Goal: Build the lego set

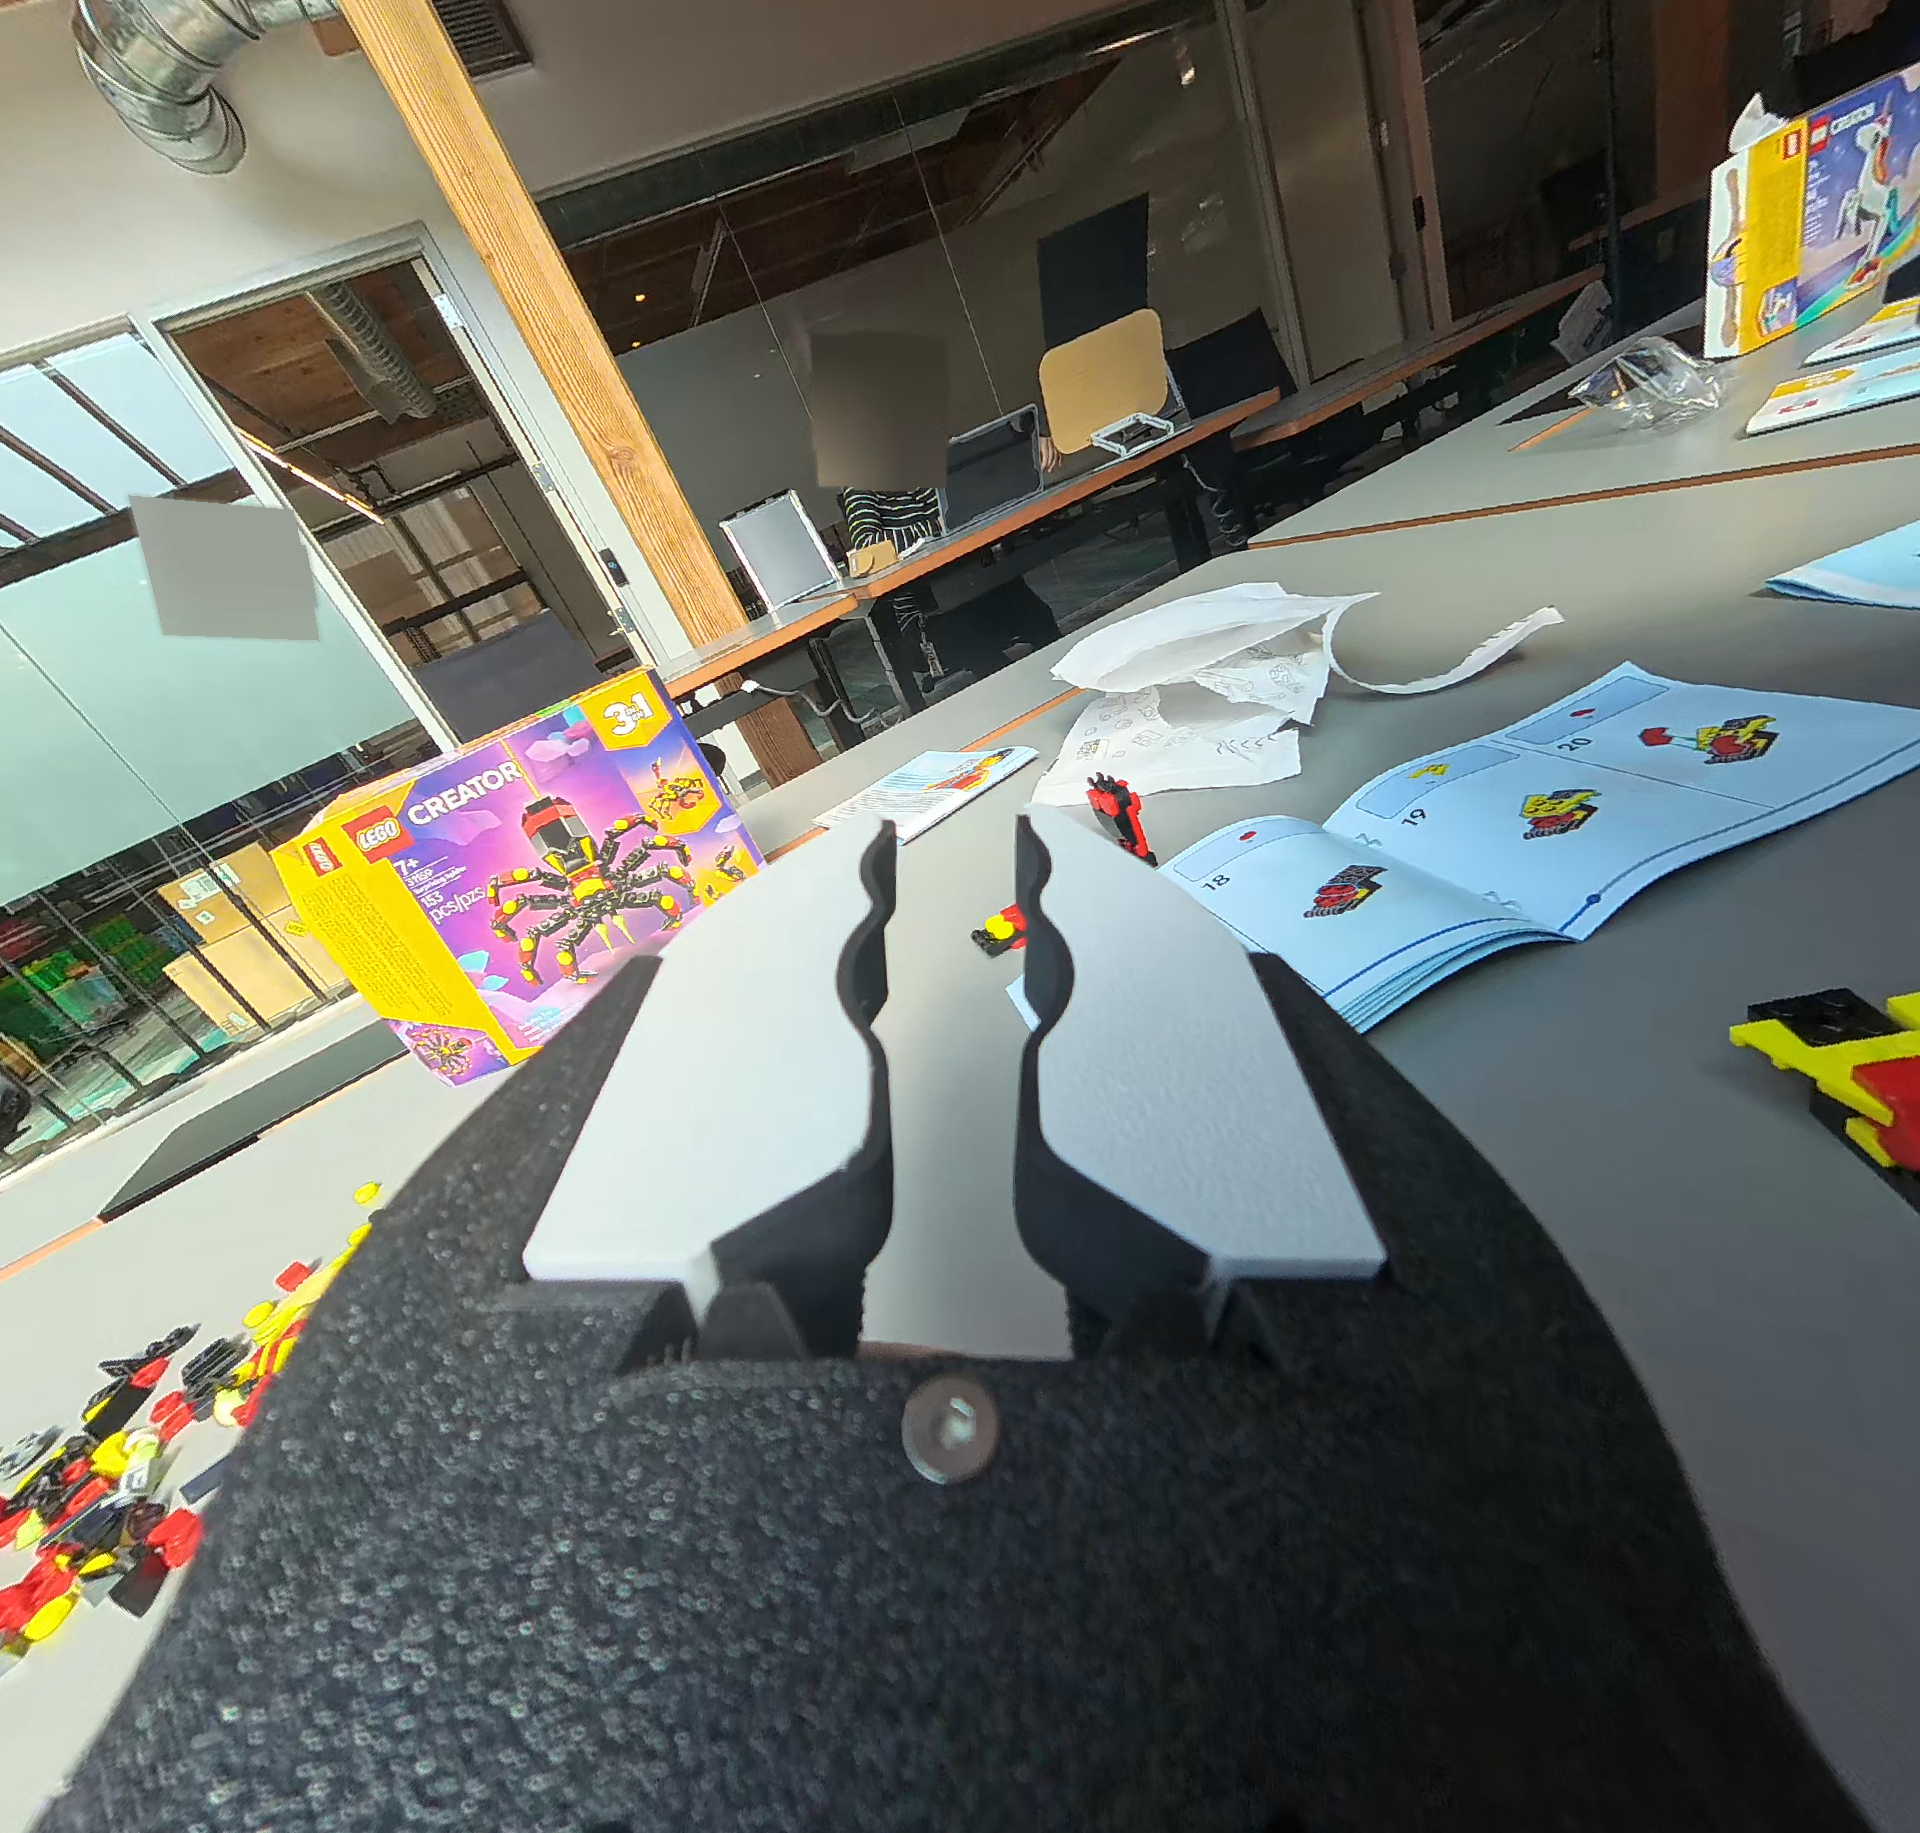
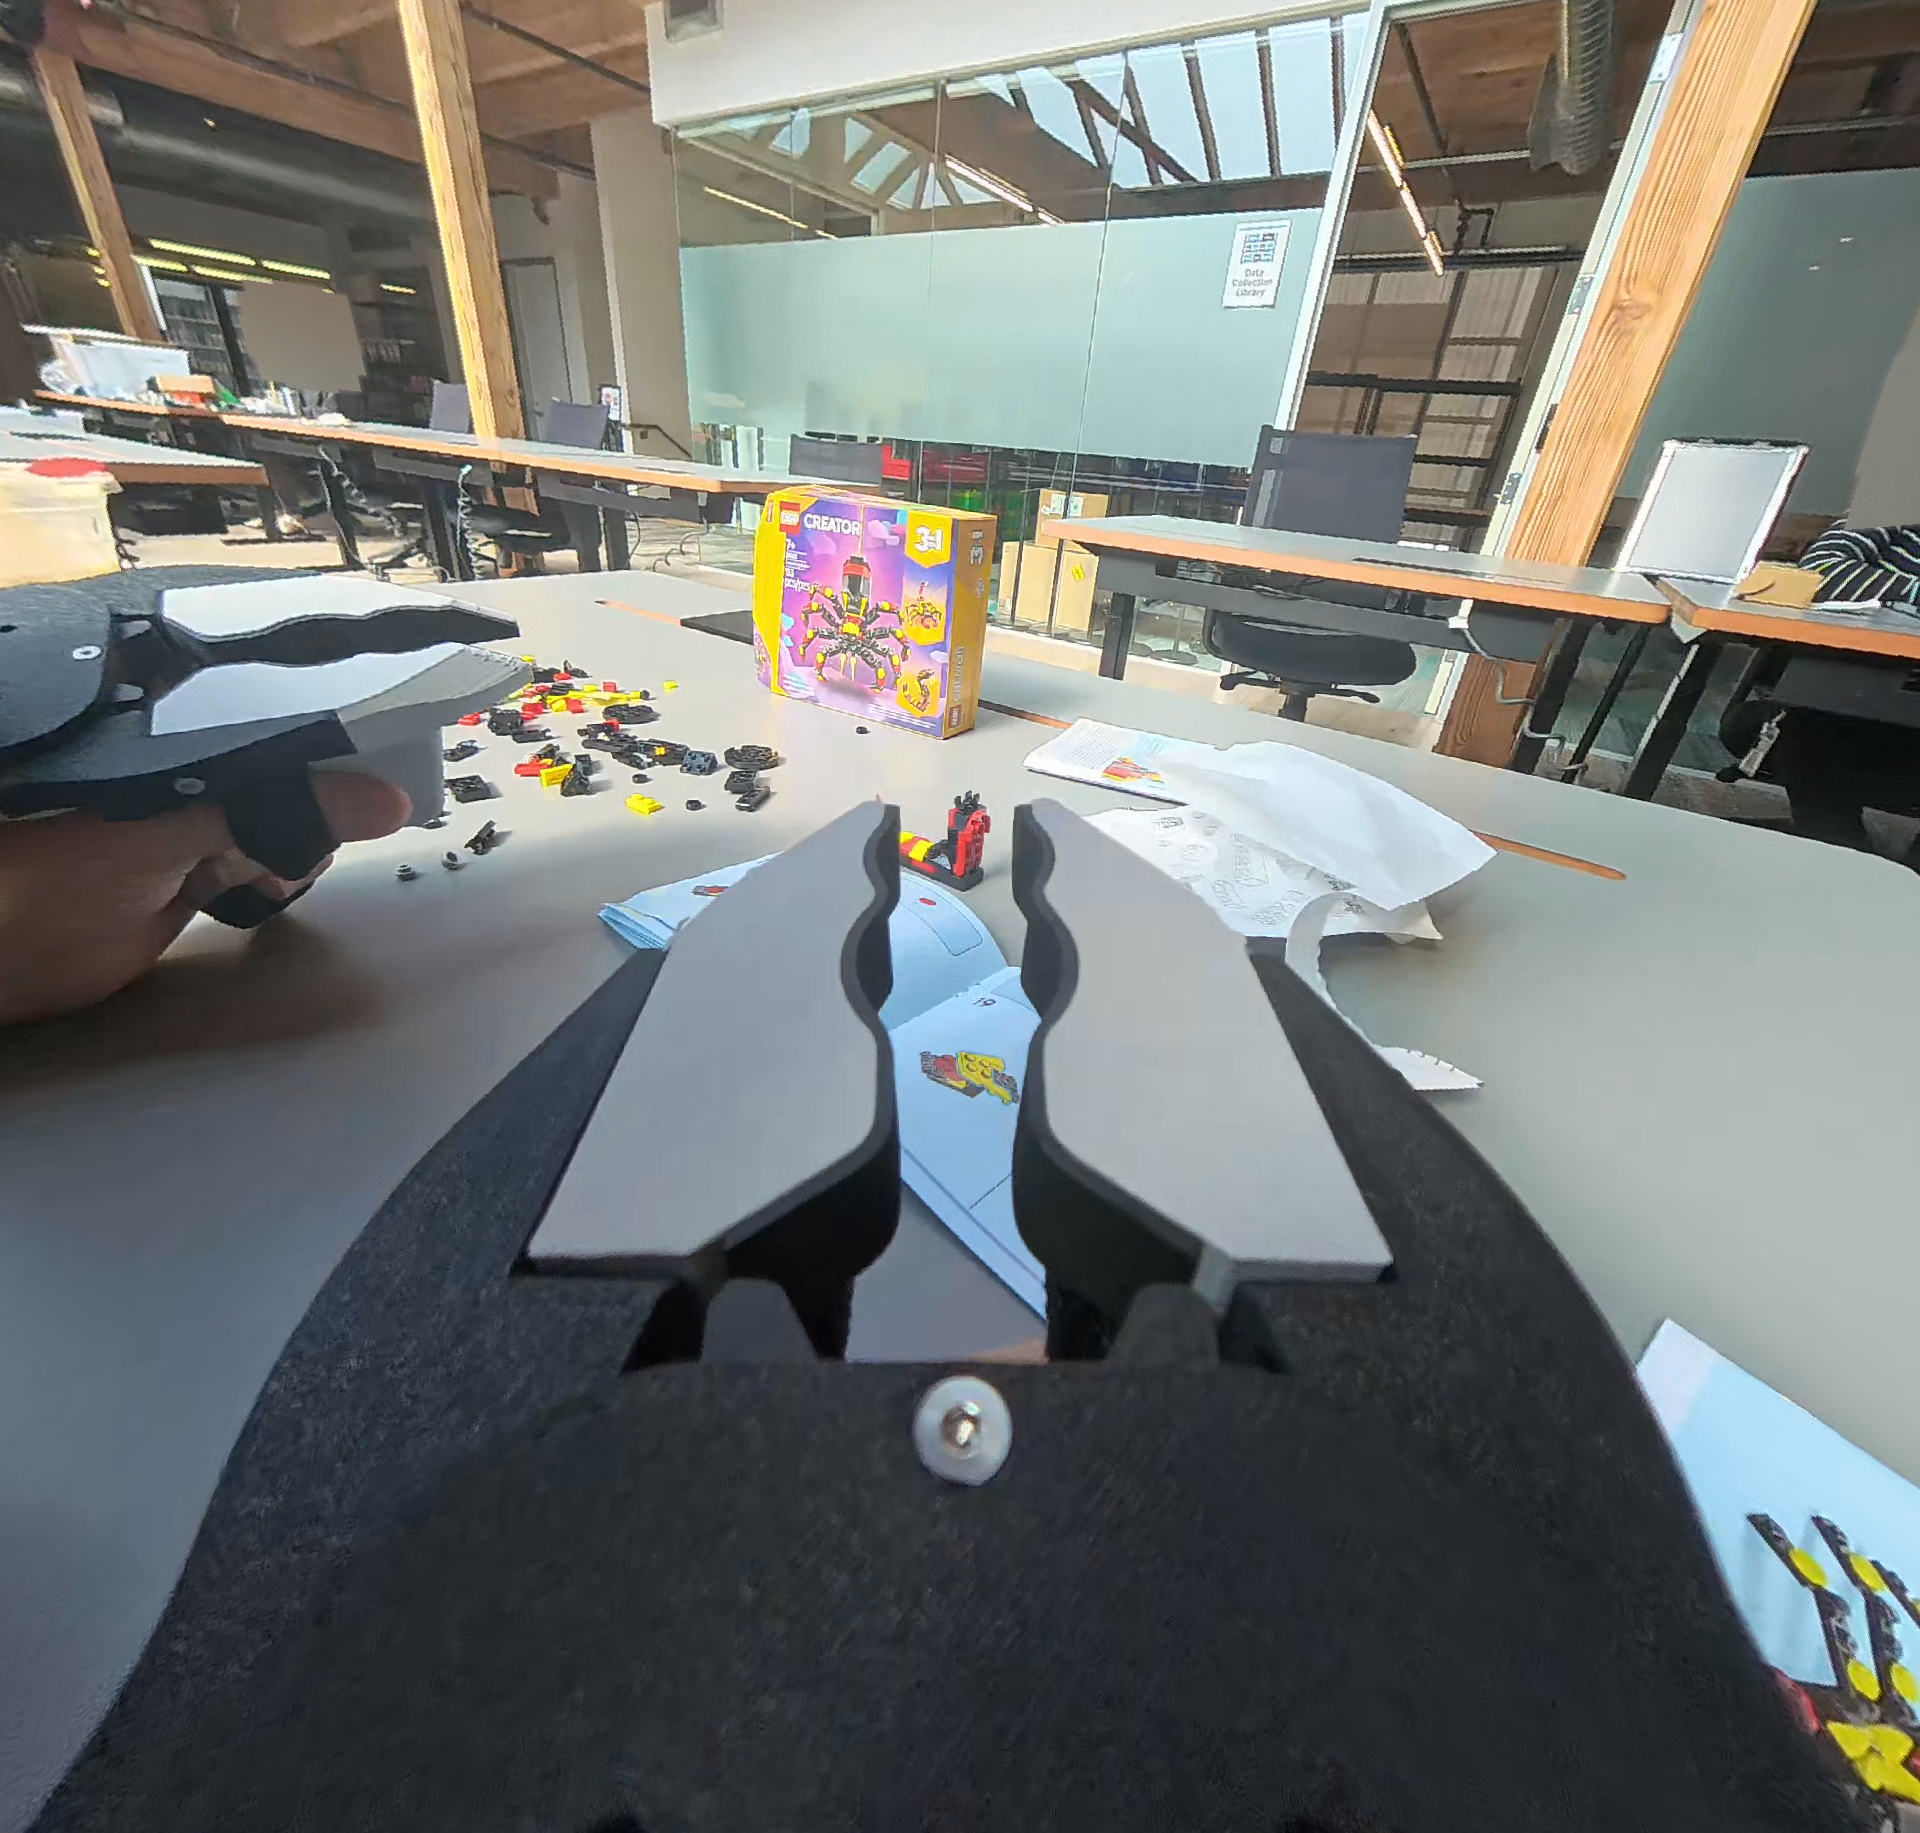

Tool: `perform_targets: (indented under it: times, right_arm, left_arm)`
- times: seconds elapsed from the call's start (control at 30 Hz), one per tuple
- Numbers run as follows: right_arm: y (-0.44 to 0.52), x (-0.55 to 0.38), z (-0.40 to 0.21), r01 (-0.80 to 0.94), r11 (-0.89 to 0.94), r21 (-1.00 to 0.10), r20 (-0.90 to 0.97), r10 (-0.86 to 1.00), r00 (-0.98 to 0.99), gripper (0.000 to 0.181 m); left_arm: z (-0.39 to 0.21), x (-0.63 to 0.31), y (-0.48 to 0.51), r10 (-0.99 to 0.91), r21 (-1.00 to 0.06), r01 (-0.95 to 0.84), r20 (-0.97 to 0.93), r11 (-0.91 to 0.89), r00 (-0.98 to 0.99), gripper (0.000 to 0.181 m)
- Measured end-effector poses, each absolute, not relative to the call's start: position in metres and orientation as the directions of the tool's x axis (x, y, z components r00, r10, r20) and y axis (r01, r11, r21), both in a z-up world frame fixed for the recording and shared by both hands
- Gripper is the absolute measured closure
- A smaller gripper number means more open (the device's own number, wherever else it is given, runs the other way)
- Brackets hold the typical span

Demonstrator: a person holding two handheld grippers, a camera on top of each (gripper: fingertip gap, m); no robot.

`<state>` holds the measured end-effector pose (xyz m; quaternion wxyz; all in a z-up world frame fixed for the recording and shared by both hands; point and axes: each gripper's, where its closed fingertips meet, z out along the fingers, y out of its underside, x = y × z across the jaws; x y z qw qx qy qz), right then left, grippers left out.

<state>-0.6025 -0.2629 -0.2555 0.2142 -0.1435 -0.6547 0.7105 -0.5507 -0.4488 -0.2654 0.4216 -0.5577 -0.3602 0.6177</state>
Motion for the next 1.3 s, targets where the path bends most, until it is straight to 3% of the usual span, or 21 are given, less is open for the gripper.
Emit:
perform_targets:
  times: [0.27,0.5,0.7,0.87,1.03,1.17,1.27,1.3]
  right_arm:
    - [-0.266,-0.598,-0.258,-0.081,-0.043,-0.996,0.054,0.440,-0.896,0.157]
    - [-0.265,-0.598,-0.257,-0.061,-0.058,-0.996,0.030,0.431,-0.902,0.154]
    - [-0.253,-0.603,-0.249,-0.052,-0.096,-0.994,0.003,0.446,-0.895,0.147]
    - [-0.183,-0.629,-0.159,-0.198,-0.199,-0.960,0.053,0.563,-0.825,0.148]
    - [-0.122,-0.625,-0.090,-0.349,-0.251,-0.903,0.093,0.679,-0.728,0.148]
    - [-0.126,-0.612,-0.101,-0.318,-0.235,-0.918,0.081,0.675,-0.733,0.152]
    - [-0.150,-0.605,-0.135,-0.201,-0.183,-0.962,0.044,0.625,-0.779,0.158]
    - [-0.157,-0.604,-0.147,-0.163,-0.154,-0.975,0.035,0.613,-0.789,0.164]
  left_arm:
    - [-0.266,-0.552,-0.448,0.924,-0.918,-0.115,-0.382,-0.381,-0.014,0.146]
    - [-0.262,-0.552,-0.457,0.939,-0.934,-0.108,-0.337,-0.342,-0.062,0.092]
    - [-0.238,-0.539,-0.466,0.945,-0.928,-0.189,-0.301,-0.322,-0.131,0.090]
    - [-0.189,-0.520,-0.478,0.960,-0.892,-0.360,-0.231,-0.274,-0.160,0.095]
    - [-0.152,-0.508,-0.495,0.985,-0.906,-0.390,-0.132,-0.164,-0.109,0.074]
    - [-0.143,-0.497,-0.488,0.984,-0.897,-0.404,-0.169,-0.180,-0.064,0.081]
    - [-0.150,-0.493,-0.479,0.978,-0.900,-0.391,-0.211,-0.192,0.005,0.114]
    - [-0.152,-0.491,-0.475,0.971,-0.898,-0.392,-0.235,-0.201,0.039,0.134]
